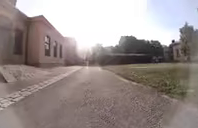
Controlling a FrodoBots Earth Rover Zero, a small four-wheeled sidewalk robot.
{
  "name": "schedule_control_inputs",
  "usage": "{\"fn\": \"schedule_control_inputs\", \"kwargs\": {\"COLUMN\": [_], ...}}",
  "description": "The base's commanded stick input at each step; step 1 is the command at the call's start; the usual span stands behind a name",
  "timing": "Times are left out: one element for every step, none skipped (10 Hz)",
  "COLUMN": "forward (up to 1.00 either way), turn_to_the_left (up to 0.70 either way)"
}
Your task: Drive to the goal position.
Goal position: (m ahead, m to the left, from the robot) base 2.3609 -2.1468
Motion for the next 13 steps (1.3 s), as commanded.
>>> {"fn": "schedule_control_inputs", "kwargs": {"forward": [0.44, 0.44, 0.44, 0.44, 0.44, 0.44, 0.44, 0.44, 0.44, 0.44, 0.44, 0.44, 0.44], "turn_to_the_left": [0.02, 0.02, 0.02, 0.02, 0.02, 0.02, 0.02, 0.02, 0.02, 0.02, 0.02, 0.02, 0.02]}}
